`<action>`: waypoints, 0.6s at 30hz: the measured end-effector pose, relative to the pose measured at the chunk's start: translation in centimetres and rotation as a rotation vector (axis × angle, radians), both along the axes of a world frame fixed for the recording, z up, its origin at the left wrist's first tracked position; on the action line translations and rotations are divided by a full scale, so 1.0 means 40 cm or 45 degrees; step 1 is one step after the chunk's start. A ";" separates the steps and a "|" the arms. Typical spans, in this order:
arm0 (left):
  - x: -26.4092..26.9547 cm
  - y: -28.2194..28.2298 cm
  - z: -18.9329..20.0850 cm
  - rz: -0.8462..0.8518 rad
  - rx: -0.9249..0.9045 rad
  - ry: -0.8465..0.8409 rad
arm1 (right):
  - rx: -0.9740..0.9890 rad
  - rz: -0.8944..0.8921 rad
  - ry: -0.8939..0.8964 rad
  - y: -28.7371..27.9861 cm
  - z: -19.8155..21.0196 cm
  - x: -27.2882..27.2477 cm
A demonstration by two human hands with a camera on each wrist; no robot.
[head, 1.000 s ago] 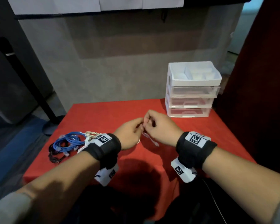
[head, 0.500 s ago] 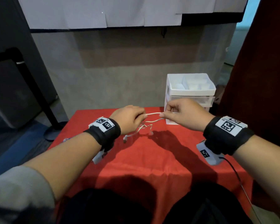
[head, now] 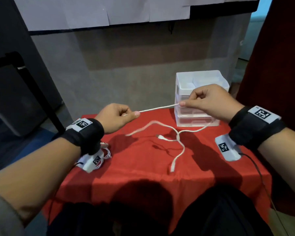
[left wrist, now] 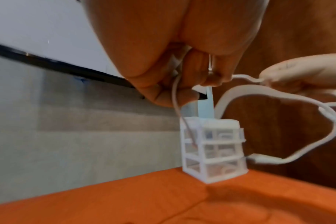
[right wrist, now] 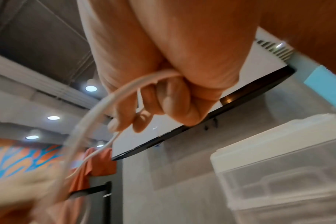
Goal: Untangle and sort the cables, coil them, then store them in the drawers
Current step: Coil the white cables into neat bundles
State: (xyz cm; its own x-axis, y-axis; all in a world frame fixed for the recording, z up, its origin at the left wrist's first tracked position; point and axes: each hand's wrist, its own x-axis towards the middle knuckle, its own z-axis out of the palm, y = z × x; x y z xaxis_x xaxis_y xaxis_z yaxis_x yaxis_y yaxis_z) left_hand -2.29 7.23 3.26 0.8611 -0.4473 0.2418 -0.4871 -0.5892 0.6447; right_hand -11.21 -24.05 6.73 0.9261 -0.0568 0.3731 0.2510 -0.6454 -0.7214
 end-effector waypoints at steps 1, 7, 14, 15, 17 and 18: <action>0.004 0.019 -0.005 0.007 0.035 -0.011 | -0.050 -0.021 -0.002 -0.013 0.002 0.003; 0.069 0.031 0.011 -0.023 0.117 -0.227 | -0.283 -0.149 -0.090 -0.059 0.006 0.053; 0.163 0.130 -0.037 0.289 0.085 -0.250 | -0.259 -0.402 -0.178 -0.149 -0.005 0.131; 0.178 0.134 -0.056 0.345 -0.050 -0.212 | -0.195 -0.410 -0.175 -0.145 -0.019 0.145; 0.198 0.118 -0.095 0.385 -0.440 -0.074 | -0.040 -0.349 -0.161 -0.117 -0.060 0.178; 0.203 0.098 -0.112 0.379 -0.639 0.020 | 0.024 -0.305 -0.148 -0.097 -0.085 0.192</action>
State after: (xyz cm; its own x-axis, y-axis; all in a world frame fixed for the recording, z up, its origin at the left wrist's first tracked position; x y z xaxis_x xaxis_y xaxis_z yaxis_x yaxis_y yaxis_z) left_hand 5.83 11.15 -1.24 0.9374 -0.0193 0.3477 -0.3353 -0.3197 0.8862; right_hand -3.53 -27.91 3.35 0.8362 -0.2772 0.4731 0.1747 -0.6832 -0.7090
